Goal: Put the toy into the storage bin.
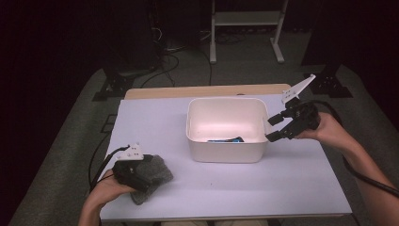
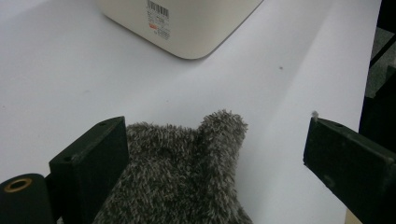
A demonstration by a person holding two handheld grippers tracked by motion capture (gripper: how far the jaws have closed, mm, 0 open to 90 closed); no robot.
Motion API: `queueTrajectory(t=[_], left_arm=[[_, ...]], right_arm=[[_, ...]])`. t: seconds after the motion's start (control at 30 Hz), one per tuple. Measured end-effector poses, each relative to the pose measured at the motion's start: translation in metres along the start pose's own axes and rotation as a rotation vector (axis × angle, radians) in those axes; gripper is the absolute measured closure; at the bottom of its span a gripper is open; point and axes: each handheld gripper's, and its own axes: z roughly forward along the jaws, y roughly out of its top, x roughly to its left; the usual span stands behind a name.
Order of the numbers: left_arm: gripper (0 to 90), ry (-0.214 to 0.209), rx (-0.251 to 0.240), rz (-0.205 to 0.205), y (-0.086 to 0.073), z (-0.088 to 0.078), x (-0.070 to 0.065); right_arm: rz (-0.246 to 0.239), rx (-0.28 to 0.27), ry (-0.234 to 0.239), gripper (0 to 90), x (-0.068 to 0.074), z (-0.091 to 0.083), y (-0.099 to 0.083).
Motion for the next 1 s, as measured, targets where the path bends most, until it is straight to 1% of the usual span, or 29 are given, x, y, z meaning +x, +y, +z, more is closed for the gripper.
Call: queueTrajectory(t=[0.23,0.37,0.47,0.5,0.6,0.83,1.0], left_arm=[[6.3,0.002,0.007,0.001,0.000,0.001,0.000],[6.3,0.001,0.009,0.001,0.000,0.001,0.000],[6.3,0.001,0.009,-0.001,0.000,0.001,0.000],[6.3,0.001,0.009,0.000,0.000,0.001,0.000],[6.3,0.001,0.009,-0.002,0.000,0.001,0.000],[6.3,-0.002,0.014,-0.001,0.000,0.003,0.000],[6.3,-0.002,0.014,0.000,-0.001,0.004,0.000]], right_arm=[[0.019,-0.015,0.001,21.2,-0.002,0.000,-0.016],[0.040,-0.021,0.002,20.4,-0.003,0.001,-0.026],[0.042,-0.024,0.000,20.1,-0.004,0.001,-0.031],[0.052,-0.028,0.001,19.8,-0.004,0.002,-0.036],[0.064,-0.032,0.000,19.1,-0.005,0.002,-0.043],[0.090,-0.050,-0.004,17.7,-0.008,0.003,-0.059],[0.111,-0.058,-0.003,17.1,-0.009,0.008,-0.070]])
